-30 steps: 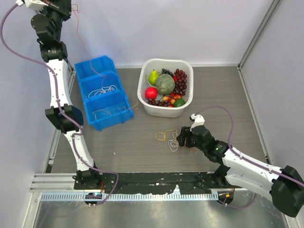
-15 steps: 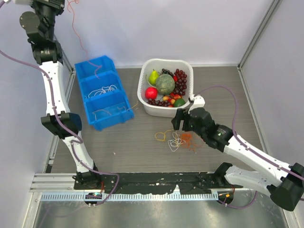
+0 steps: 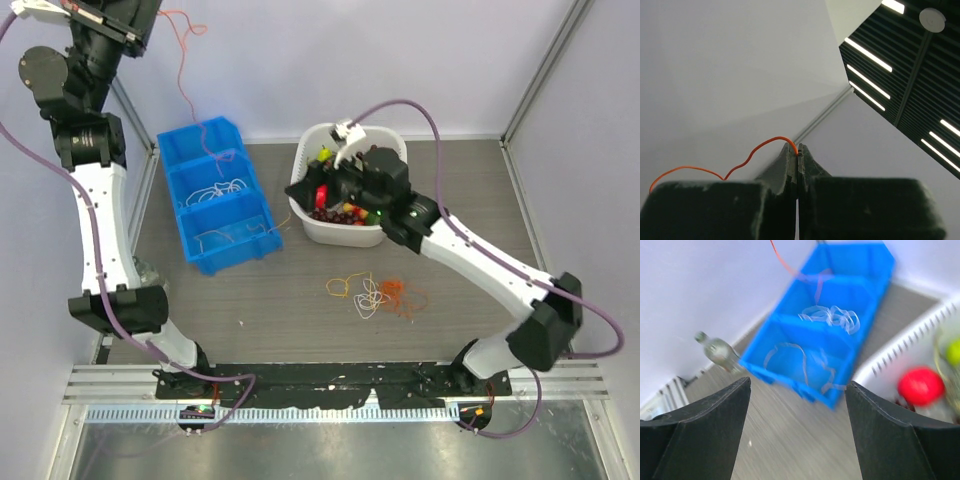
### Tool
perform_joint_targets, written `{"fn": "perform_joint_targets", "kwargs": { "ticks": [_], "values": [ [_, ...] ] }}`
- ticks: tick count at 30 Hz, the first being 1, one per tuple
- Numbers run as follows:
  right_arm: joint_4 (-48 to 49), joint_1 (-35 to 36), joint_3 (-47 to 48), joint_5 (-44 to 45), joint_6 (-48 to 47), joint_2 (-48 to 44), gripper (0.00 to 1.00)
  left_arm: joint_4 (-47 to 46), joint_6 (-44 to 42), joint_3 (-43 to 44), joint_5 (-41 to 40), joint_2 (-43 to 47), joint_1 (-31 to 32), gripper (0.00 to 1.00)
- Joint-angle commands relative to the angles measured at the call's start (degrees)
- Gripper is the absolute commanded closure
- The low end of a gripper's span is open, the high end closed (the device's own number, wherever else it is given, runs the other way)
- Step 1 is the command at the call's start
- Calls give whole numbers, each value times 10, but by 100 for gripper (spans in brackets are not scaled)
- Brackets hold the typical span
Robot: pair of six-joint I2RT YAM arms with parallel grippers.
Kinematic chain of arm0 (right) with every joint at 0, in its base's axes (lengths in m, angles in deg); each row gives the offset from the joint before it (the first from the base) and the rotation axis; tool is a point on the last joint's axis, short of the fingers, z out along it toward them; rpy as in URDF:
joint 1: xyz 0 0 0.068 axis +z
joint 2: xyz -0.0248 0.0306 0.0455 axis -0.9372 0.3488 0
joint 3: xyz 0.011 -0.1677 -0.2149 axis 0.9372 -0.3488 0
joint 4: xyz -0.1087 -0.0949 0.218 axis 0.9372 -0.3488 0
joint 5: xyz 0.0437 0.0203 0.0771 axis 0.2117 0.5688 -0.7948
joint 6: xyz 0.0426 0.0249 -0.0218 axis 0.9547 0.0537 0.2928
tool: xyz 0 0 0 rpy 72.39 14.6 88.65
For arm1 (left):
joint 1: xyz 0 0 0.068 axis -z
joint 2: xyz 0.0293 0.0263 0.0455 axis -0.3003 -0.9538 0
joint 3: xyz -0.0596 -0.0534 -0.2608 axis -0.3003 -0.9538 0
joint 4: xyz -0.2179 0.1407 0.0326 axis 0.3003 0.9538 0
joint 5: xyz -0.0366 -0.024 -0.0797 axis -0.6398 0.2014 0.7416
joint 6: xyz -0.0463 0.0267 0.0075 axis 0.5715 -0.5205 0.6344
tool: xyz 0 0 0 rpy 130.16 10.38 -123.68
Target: Untangle the cables
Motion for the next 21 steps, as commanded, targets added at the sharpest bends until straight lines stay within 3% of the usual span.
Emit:
{"fn": "perform_joint_targets", "kwargs": {
  "ticks": [1,6,10,17,21],
  "values": [
    [112,6,124,-98,5,81,19,-23,44,-89,60,91,22,100],
    [151,19,216,-132,41,165,19,-33,48,-213,73,186,36,100],
    [196,50,225,-151,60,184,19,-35,50,-276,72,248,44,100],
    [265,98,184,-146,52,188,20,-37,64,-322,85,298,55,100],
    [290,100,195,-163,69,205,29,-36,63,-338,95,320,58,100]
  ]
}}
